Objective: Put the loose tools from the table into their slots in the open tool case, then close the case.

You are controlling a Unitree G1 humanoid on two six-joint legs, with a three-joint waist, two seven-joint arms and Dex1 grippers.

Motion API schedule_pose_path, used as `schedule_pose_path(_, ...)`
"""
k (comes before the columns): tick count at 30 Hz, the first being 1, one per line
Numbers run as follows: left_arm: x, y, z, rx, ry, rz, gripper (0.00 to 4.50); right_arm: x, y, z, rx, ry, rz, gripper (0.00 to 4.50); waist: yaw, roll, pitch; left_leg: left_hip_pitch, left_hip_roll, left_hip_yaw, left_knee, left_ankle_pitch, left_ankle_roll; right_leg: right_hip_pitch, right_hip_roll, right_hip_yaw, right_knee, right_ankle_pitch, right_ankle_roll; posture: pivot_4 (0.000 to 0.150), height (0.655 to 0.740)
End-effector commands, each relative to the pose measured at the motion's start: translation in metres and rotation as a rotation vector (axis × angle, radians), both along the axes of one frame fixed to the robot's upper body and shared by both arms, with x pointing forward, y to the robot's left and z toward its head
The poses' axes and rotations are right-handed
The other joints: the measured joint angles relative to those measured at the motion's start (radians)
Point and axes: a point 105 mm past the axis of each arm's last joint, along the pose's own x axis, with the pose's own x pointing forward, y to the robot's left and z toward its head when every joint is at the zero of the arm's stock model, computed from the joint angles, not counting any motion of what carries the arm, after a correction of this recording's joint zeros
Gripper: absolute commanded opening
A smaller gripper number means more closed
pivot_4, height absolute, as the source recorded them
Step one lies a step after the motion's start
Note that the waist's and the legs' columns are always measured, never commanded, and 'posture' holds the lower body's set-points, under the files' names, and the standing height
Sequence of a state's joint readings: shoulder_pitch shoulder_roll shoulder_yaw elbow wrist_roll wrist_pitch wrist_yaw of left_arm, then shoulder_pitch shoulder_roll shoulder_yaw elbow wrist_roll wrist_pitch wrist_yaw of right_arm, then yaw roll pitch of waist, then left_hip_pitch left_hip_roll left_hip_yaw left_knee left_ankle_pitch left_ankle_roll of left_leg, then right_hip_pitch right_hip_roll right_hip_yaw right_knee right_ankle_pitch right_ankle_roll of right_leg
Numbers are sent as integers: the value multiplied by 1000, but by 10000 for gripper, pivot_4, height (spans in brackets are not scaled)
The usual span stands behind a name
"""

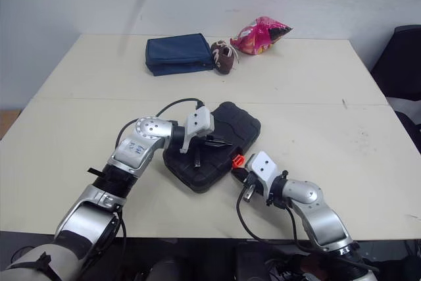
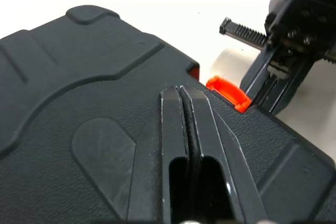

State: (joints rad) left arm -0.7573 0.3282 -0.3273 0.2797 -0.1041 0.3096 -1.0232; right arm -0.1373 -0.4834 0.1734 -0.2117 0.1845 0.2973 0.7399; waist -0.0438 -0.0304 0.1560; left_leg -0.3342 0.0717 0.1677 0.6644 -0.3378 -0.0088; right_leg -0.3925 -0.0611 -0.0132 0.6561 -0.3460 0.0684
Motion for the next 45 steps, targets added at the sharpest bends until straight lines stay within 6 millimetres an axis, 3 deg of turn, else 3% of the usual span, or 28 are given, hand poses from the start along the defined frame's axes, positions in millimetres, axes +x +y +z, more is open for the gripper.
schedule_pose_path(1,-19,11,-69,173,210,11,228,8,10,64,93,-256,48,0,-2,0,0,0,0,0,0,0,0,0,0,0,0,0,0,1500,7400)
schedule_pose_path(9,-19,13,-71,180,228,16,228,5,12,78,57,-236,112,0,-12,0,0,0,1,0,-1,0,0,0,0,0,0,0,-1,1500,7400)
schedule_pose_path(15,-11,19,-74,182,204,87,228,5,13,75,34,-192,134,0,-6,1,-6,1,1,-2,-2,0,-2,1,0,-1,-1,-1,-2,1500,7400)
schedule_pose_path(19,0,24,-50,56,100,113,228,6,-2,80,12,-196,95,0,13,-1,-8,0,0,-2,-3,-1,1,2,-2,-2,-4,-1,-1,1500,7400)
schedule_pose_path(22,13,60,8,-173,-100,181,228,-1,-45,87,-56,-207,49,0,12,4,-5,0,-1,-3,-3,-2,2,1,-4,-2,-4,-1,-1,1500,7400)
schedule_pose_path(25,6,98,39,-225,-198,206,8133,-10,-79,91,-124,-193,60,0,5,4,4,-1,0,-2,-6,-1,1,-1,-2,-2,-4,-1,-2,1500,7400)
schedule_pose_path(26,5,116,47,-226,-232,246,13227,-13,-89,94,-136,-182,62,6747,5,4,6,-1,0,-2,-8,0,-1,-2,-2,-2,-4,-1,-2,1500,7400)
schedule_pose_path(27,4,126,51,-226,-252,275,16778,-15,-95,96,-141,-174,64,9159,5,4,8,-1,0,-2,-9,1,-1,-2,-1,-2,-4,-1,-2,1500,7400)
schedule_pose_path(28,4,146,52,-198,-254,338,22564,-15,-104,100,-167,-206,53,14972,9,3,10,-1,0,-2,-10,1,-1,-2,-1,-3,-5,-1,-2,1500,7400)
schedule_pose_path(29,5,172,49,-146,-242,429,26109,-14,-116,103,-214,-232,43,18418,12,3,12,-1,0,-2,-11,1,-1,-2,-1,-3,-6,-1,-2,1500,7400)
schedule_pose_path(30,4,189,46,-109,-230,488,32163,-14,-123,105,-248,-251,39,25169,13,3,13,-2,0,-2,-11,1,-1,-3,-1,-3,-8,-1,-2,1500,7400)
schedule_pose_path(33,-4,228,41,-11,-267,596,44765,-15,-142,107,-301,-264,27,38572,14,3,14,-3,-1,-1,-13,0,0,-3,-2,-3,-13,-1,-1,1500,7400)
schedule_pose_path(34,-9,244,40,29,-289,640,45000,-14,-151,111,-314,-268,13,44016,14,3,14,-3,-1,0,-14,0,1,-3,-2,-3,-15,-1,-1,1500,7400)
schedule_pose_path(37,-23,270,38,71,-283,690,45000,-12,-168,119,-335,-279,-19,44633,16,4,15,-6,-1,2,-15,-2,3,-4,-3,-3,-20,-1,-1,1500,7400)
schedule_pose_path(45,-31,279,30,54,-294,743,45000,2,-163,119,-279,-317,-29,44633,15,3,16,-19,0,2,-7,-2,3,-18,-4,-4,-11,0,0,1500,7400)
